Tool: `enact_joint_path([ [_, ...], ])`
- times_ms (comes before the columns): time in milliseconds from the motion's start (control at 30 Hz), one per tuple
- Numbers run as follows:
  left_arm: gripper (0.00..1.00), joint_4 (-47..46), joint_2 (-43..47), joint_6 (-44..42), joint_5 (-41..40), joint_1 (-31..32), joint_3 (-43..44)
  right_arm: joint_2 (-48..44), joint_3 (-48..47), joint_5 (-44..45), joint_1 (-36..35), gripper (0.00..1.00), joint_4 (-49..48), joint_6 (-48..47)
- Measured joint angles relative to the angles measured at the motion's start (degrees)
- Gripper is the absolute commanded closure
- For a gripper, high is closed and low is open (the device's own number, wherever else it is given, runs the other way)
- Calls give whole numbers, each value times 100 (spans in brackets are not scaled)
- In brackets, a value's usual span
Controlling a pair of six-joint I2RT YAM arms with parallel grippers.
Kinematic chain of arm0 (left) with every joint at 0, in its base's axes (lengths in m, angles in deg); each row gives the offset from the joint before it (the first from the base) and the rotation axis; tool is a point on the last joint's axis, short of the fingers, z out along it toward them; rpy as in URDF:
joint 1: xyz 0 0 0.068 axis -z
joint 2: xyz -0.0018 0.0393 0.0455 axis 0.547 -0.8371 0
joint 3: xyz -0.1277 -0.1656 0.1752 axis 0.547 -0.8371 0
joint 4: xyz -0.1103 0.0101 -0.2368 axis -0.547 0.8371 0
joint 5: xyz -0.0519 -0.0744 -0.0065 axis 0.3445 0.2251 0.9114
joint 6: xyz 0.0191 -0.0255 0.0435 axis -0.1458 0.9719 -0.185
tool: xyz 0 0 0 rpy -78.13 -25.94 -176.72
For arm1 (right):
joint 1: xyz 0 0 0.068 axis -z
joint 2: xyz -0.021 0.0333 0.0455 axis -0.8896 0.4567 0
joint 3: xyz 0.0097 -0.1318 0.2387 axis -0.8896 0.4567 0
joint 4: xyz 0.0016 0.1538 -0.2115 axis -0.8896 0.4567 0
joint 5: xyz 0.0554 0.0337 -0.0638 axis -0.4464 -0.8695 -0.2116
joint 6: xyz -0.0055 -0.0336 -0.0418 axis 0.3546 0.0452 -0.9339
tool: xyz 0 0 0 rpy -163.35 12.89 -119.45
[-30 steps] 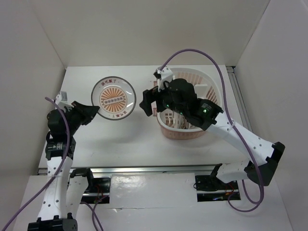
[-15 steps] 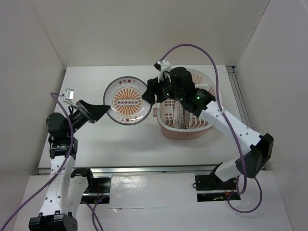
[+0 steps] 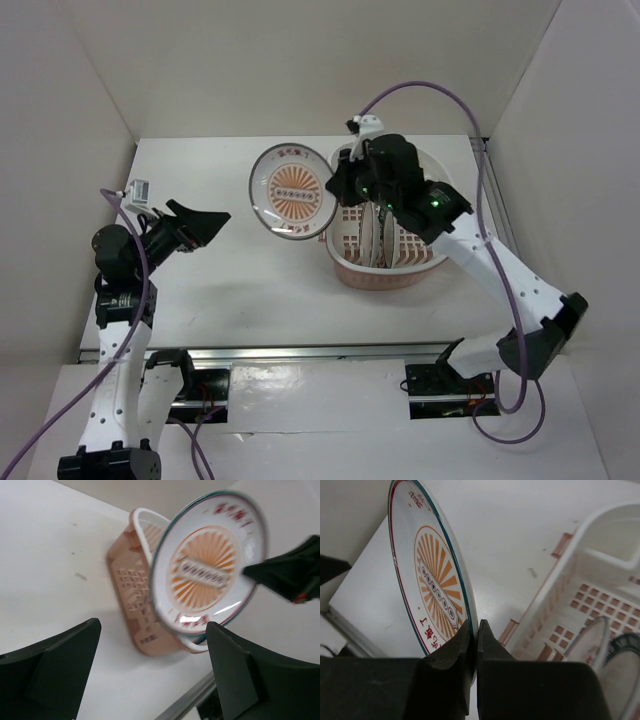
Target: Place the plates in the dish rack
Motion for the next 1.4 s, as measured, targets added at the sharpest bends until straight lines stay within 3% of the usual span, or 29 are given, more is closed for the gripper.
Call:
enact_joint_path([
  [367, 0, 1646, -240, -1058, -914, 0, 549, -1405, -1362, 4164, 2, 100, 1825, 87],
  [600, 0, 2081, -798, -1200, -918, 0, 595, -1373, -1152, 5764, 39, 100, 3091, 439],
  [1100, 0, 2201, -737, -1250, -920, -13, 595, -1027, 485, 5469, 1023, 100, 2977, 387],
  [1400, 0, 2203, -737, -1259, -916, -26, 595, -1040, 935, 4940, 1091, 100, 2787, 411],
])
